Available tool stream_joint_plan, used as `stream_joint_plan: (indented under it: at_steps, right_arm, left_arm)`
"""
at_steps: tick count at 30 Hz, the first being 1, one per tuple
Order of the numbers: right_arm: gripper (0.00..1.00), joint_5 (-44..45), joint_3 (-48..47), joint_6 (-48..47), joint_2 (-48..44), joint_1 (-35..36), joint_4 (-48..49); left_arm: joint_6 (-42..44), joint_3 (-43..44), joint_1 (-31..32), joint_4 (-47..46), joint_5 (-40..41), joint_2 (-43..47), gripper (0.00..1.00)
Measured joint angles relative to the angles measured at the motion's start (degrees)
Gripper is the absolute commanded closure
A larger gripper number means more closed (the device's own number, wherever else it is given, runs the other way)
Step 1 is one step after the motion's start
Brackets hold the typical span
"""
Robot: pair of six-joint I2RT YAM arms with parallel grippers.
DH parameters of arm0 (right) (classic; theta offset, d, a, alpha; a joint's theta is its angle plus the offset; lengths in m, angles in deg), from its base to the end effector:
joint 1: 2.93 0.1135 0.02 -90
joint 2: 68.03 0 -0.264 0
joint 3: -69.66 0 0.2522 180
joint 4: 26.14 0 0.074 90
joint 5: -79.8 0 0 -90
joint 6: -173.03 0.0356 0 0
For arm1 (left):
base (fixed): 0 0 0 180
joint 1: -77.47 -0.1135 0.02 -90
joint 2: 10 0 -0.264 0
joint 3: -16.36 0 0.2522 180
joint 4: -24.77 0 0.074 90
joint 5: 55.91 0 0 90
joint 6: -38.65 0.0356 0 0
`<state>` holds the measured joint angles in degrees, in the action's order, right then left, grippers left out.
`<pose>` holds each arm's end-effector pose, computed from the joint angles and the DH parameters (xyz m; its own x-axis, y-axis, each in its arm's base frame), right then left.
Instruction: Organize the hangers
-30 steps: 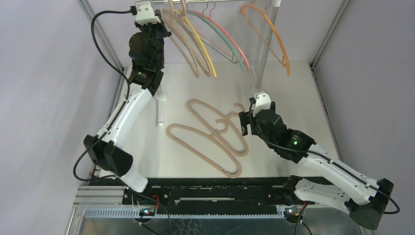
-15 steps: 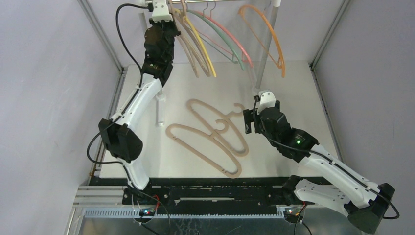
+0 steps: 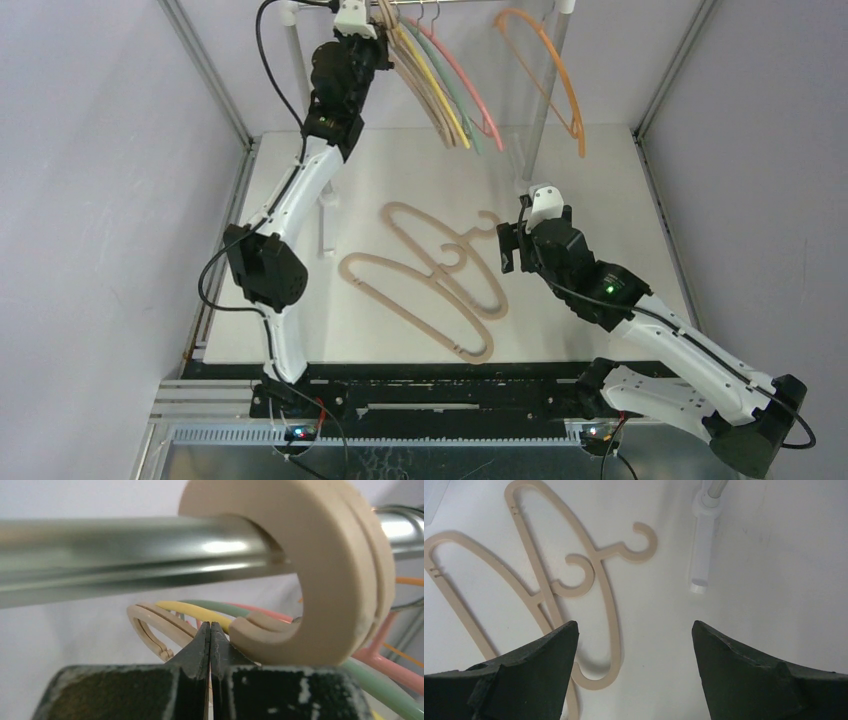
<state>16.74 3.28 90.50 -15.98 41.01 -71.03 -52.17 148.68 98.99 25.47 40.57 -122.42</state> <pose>0.1502 0.1223 0.3303 -0.4069 -0.2312 -0.8837 -0.2872 0.9508 -0.1164 0.4304 -0.1654 0.4794 0.3021 -0.1344 -0.9437 0.2697 0.9616 -0.0506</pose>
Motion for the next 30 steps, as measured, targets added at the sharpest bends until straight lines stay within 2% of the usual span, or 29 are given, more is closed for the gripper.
stream_joint_plan:
  at_steps: [4, 16, 30]
  right_arm:
    - [0.09, -0.3, 0.0, 0.3, 0.0, 0.0, 0.0]
    - [0.09, -0.3, 0.0, 0.6, -0.9, -0.3, 0.0]
    - [0.09, -0.1, 0.6, 1.4, -1.7, -2.3, 0.0]
  left_arm:
    - [-2.3, 1.7, 0.2, 0.9, -4.6, -1.6, 1.0]
    - [-7.3, 17.4, 2.7, 3.6, -16.0, -11.4, 0.98]
    - [-16.4, 20.4, 6.1, -0.2, -34.0, -16.0, 0.97]
